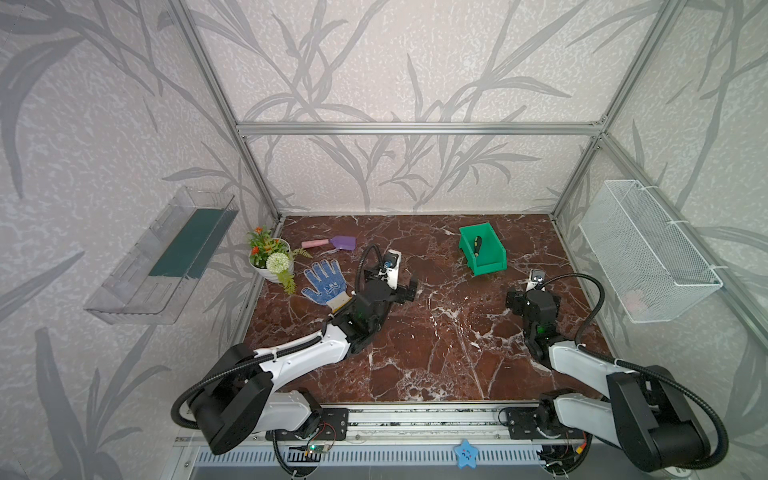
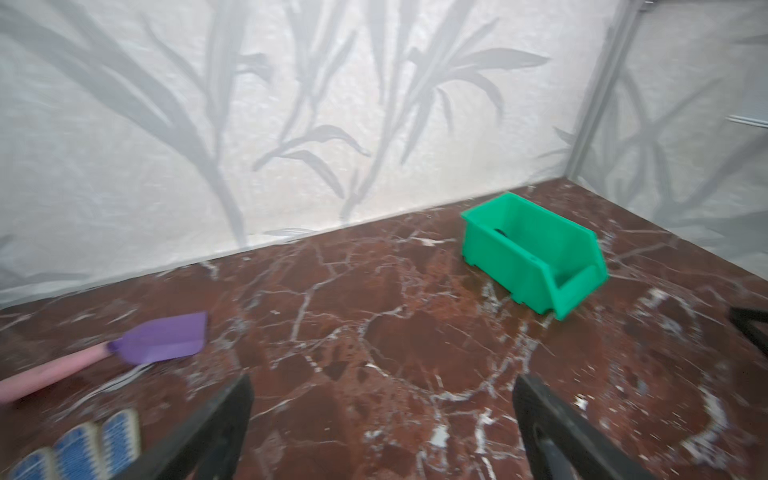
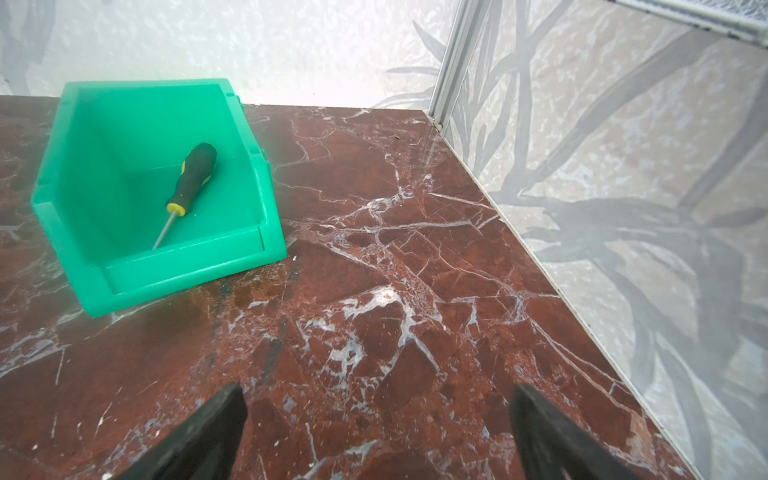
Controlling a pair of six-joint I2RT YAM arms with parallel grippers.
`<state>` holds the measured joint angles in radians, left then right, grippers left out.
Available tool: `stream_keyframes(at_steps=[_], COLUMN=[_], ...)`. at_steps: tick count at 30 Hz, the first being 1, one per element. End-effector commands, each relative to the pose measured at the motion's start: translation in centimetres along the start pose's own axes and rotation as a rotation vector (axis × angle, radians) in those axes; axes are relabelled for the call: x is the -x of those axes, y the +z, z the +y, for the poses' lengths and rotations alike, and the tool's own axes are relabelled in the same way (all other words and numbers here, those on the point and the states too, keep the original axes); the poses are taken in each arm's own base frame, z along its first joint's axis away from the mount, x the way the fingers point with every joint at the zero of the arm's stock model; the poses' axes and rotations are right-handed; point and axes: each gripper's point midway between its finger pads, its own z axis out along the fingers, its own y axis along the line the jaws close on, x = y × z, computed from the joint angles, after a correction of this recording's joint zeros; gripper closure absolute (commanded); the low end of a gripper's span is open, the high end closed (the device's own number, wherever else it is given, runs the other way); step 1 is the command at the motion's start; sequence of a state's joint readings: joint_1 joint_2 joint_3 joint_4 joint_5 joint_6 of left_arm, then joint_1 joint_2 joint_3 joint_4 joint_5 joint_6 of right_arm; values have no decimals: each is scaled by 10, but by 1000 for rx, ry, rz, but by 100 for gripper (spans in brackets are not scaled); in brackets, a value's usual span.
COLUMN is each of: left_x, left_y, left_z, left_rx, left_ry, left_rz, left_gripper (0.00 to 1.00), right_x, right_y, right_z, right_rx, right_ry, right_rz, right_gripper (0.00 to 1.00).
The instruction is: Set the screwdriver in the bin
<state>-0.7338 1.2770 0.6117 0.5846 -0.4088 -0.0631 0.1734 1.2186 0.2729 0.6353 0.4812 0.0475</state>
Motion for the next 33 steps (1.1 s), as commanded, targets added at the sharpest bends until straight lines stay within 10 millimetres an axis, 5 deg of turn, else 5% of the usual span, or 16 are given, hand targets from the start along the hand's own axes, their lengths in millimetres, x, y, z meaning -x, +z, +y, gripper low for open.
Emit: stream_keyframes(at_steps=[1,11,17,22,31,33], left_x=[1,-16,-71,-90,-96,-100], left_y=[-9,-74,-105,-105,-50,-41], left_z=[51,176,235,255,264,250], left_rx=[231,857,1019,1014,887,851], left_ry=[-7,217,119,37,4,75], left_rz=[-25,-22,24,37,-10,26], left_gripper=[1,1,1,1,1,1], right_x=[19,22,25,24,23,24], right_y=[1,7,4,2,-1,-1], right_z=[1,10,6,1,0,1], right_rx=[-3,17,-12,-38,-34,-27], right_ry=[71,30,43,62,70,65], right_rz=[-74,-68,-90,-92,-108,-108], right_gripper=[1,1,1,1,1,1])
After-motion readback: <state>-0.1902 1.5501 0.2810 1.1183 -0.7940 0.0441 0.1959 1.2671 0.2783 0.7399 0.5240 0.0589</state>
